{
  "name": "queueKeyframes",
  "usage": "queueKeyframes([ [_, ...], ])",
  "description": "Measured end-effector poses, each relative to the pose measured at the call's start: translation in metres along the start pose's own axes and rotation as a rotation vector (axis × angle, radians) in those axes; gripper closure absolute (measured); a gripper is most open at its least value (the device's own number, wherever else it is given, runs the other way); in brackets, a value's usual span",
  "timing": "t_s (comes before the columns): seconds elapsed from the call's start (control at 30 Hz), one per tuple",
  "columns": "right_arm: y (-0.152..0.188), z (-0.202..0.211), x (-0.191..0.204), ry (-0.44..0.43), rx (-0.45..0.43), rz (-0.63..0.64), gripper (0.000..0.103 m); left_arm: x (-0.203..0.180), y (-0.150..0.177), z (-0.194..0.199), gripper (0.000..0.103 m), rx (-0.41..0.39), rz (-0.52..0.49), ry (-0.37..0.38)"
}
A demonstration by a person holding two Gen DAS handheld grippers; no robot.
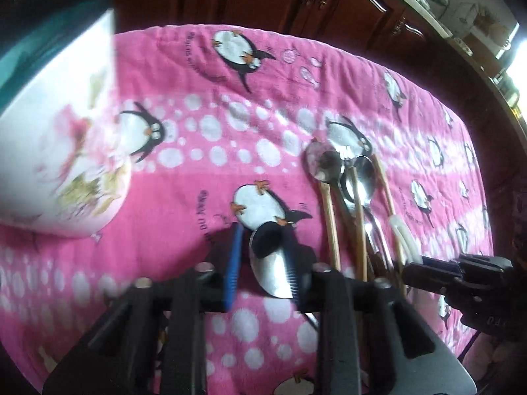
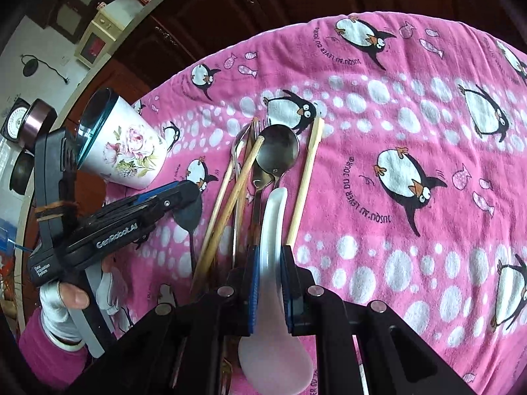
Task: Organize utensils
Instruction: 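Carry the white paddle to the floral holder and drop it in with the right gripper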
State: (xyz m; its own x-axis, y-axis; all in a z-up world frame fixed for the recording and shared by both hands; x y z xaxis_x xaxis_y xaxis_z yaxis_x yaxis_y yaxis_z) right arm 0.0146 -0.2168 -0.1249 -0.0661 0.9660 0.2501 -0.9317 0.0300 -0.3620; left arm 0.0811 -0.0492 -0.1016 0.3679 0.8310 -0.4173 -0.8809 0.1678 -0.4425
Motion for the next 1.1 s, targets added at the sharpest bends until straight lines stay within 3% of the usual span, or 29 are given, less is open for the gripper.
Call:
queueKeyframes([
  [0.07, -0.005, -0.001, 0.0, -0.003, -0.006, -0.005, 0.072, -0.002, -0.002, -0.001, 0.094, -0.001, -0.025, 0.008],
  [0.2, -0.016, -0.009, -0.001, 0.011, 0.006, 0.004, 0.07, -0.008, -0.006, -0.001, 0.1, 0.002, -0.059, 0.03],
  [0.3, -0.022, -0.018, 0.0, 0.051, 0.011, 0.032, 0.084, -0.01, -0.007, 0.002, 0.1, 0.001, -0.06, 0.036],
  [0.43, -0.023, -0.017, 0.01, 0.097, -0.015, 0.097, 0.089, -0.013, -0.008, 0.018, 0.1, -0.018, -0.057, 0.042],
  [0.7, -0.014, 0.043, 0.012, 0.043, -0.147, 0.088, 0.091, -0.033, -0.009, 0.09, 0.102, -0.133, -0.106, 0.098],
  [0.9, -0.02, 0.091, 0.038, -0.066, -0.267, 0.081, 0.091, -0.04, -0.018, 0.154, 0.102, -0.232, -0.131, 0.097],
  [1.1, -0.059, 0.117, 0.097, -0.188, -0.409, 0.104, 0.091, -0.028, -0.045, 0.235, 0.102, -0.371, -0.165, -0.002],
])
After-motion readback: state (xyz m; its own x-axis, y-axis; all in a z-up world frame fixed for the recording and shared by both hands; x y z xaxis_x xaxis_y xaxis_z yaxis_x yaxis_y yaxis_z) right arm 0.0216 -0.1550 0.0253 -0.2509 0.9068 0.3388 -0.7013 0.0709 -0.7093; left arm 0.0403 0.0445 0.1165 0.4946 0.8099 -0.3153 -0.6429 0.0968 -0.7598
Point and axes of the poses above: each gripper's, at about its wrist camera, not at the fingertips, and z roughly against the way its jaws point, x to its left, y to its underside, the point moved 2 cm from there along -z, roughly the way its jaws point, and after that the axes turned 12 degrees about y, right-handed, at the moved point
